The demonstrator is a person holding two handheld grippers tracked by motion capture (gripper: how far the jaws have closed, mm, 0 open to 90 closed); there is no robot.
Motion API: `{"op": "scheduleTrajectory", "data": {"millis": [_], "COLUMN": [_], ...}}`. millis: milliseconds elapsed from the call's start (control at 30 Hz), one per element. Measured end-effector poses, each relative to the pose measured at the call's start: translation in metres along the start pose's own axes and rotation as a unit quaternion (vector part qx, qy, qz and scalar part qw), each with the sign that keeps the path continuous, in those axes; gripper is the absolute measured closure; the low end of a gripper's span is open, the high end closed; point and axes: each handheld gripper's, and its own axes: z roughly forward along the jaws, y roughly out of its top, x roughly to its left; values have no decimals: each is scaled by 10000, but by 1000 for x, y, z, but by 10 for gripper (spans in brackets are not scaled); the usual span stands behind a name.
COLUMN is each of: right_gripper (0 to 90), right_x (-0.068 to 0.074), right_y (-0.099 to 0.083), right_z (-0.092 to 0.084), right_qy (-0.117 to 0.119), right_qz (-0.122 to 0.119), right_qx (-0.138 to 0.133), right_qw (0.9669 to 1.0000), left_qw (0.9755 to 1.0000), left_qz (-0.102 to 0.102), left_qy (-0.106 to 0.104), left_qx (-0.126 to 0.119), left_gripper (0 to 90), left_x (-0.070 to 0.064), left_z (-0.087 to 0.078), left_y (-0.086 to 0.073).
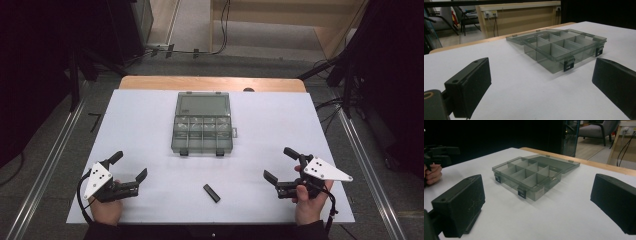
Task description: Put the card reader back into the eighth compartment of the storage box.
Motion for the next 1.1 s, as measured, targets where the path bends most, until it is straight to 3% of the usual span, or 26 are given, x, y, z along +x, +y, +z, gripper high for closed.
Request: {"op": "scheduleTrajectory", "data": {"millis": [267, 533, 767, 1100], "right_gripper": [0, 0, 0, 0], "right_x": [19, 37, 53, 67], "right_y": [2, 3, 6, 4], "right_z": [21, 40, 54, 73], "right_qy": [138, 367, 433, 563], "right_qz": [-159, -150, -333, -283], "right_qx": [266, 458, 700, 961], "right_qw": [9994, 9982, 9960, 9934], "left_qw": [10000, 10000, 10000, 10000], "left_qz": [1, -5, -9, -9], "left_qy": [-1, -2, -1, 0], "left_qx": [1, -2, -4, -4], "left_gripper": [23, 23, 23, 23], "left_x": [0, 0, 0, 0], "left_z": [0, 0, 0, 0], "left_y": [0, 0, 0, 0]}}
